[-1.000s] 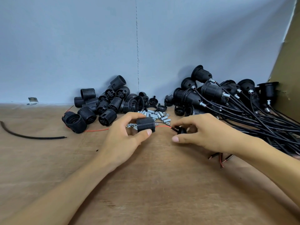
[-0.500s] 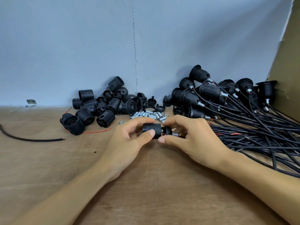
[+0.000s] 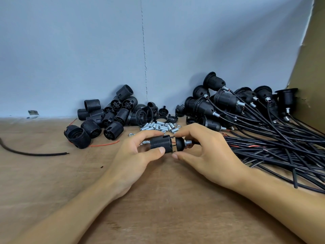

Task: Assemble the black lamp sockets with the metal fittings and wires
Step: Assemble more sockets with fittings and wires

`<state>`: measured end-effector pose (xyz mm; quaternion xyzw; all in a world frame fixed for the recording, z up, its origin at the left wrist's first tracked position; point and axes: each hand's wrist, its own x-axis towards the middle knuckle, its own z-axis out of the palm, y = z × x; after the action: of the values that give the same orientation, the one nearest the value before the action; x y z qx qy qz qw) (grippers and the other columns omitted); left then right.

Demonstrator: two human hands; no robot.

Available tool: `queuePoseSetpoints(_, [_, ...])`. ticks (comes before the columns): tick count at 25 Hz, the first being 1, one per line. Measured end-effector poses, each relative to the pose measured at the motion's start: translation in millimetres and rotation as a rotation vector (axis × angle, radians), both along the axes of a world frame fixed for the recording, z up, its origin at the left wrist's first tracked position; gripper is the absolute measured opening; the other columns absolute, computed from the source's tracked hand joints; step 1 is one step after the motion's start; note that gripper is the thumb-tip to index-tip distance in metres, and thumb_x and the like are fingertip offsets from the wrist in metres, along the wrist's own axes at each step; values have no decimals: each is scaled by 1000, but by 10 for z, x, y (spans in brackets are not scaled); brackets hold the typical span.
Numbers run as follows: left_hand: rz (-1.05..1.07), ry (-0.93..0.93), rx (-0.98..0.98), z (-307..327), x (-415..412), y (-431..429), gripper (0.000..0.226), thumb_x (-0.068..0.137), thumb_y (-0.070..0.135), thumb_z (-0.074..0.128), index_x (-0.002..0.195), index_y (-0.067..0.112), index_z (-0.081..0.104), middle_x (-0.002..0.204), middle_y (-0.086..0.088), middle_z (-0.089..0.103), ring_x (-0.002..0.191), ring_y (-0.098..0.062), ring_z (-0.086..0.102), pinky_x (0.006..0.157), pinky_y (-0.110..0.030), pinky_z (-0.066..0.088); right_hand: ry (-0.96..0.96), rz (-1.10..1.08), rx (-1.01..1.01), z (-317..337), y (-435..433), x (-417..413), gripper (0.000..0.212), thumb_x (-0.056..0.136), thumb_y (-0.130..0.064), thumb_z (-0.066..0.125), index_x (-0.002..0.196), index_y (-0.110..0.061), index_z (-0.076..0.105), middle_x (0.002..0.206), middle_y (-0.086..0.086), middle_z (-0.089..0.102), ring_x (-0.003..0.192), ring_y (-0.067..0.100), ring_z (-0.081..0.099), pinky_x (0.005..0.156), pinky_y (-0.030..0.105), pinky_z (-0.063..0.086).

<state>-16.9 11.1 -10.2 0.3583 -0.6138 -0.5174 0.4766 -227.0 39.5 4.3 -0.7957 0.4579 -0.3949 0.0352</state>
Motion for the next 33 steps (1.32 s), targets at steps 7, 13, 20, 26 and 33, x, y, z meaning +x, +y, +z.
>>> queuePoseSetpoints(7, [-23,100,82,-18,6,-45,28,87,-1,72,110,14,77,113,-6,76,106,-22,72,84,-33,60,10,10,-17,-16,-13,-10,35,82,-22,81,113,-20,62,113,-10,60,106,4,57,92,18,45])
queuePoseSetpoints(13, [-41,58,82,-9,-5,-45,27,91,-2,65,110,13,78,110,-7,76,97,-19,71,75,-31,58,-56,-18,30,-28,-6,2,37,79,-25,83,110,-27,64,110,-18,62,105,1,58,90,13,44])
queuePoseSetpoints(20, [-29,167,168,1,-2,-91,20,88,3,64,101,7,78,105,-27,72,78,-27,69,63,-26,57,-146,-32,108,-14,-4,28,38,78,-29,84,112,-31,68,101,-19,66,95,3,63,86,19,51])
queuePoseSetpoints(26, [-28,157,187,3,-6,-113,17,93,6,62,102,2,75,97,-24,72,72,-26,68,60,-26,56,-114,-47,78,7,0,42,39,80,-26,82,117,-26,71,106,-15,67,93,4,64,86,17,50])
queuePoseSetpoints(33, [-70,95,150,24,18,-91,25,93,4,62,117,3,72,112,-27,70,82,-27,69,67,-27,56,-110,-45,43,-5,12,49,38,80,-20,83,117,-22,72,108,-13,66,96,3,63,85,12,48])
